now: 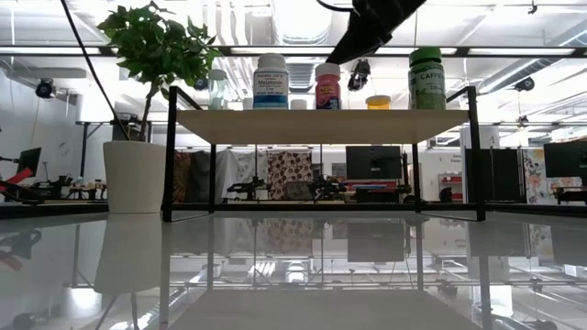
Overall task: Pick and place medicine bottles onto shelf by color
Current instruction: Adjust the pill bottles on the shelf, then put the transparent pill bottle on the shelf
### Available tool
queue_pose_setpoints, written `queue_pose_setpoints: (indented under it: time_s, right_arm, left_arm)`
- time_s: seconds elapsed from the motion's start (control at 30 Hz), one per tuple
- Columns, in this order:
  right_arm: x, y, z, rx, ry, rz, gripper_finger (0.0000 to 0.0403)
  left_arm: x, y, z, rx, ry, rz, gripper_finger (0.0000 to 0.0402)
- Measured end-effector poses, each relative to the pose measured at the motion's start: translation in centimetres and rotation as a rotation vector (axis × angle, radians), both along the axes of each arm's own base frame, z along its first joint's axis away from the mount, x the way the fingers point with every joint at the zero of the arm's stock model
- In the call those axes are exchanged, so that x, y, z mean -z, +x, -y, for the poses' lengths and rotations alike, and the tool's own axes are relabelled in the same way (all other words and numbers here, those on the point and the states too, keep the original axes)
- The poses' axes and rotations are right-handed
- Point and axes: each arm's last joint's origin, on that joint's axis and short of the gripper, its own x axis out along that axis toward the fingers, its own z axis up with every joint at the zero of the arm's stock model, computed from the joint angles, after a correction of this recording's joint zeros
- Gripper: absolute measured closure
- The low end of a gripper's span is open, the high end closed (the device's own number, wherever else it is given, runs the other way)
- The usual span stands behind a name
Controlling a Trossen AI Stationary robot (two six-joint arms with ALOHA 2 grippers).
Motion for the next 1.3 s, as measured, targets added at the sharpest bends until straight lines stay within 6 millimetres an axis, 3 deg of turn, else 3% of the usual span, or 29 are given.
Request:
queue_pose_setpoints:
  time_s: [0.9, 1.1, 1.3]
  right_arm:
    - [-0.2, -0.7, -0.5, -0.053, 0.075, -0.014, 0.0365]
    - [-2.2, -1.2, -0.8, -0.062, 0.07, 0.052, 0.0365]
    - [-4.9, -2.6, -2.5, -0.078, 0.135, 0.083, 0.0365]
  left_arm:
    - [-0.2, 0.1, 0.0, 0.0, -0.005, 0.024, 0.0402]
    - [-0.2, 0.1, 0.0, 0.0, -0.005, 0.025, 0.0402]
    - [-0.2, 0.1, 0.0, 0.0, -0.005, 0.026, 0.0402]
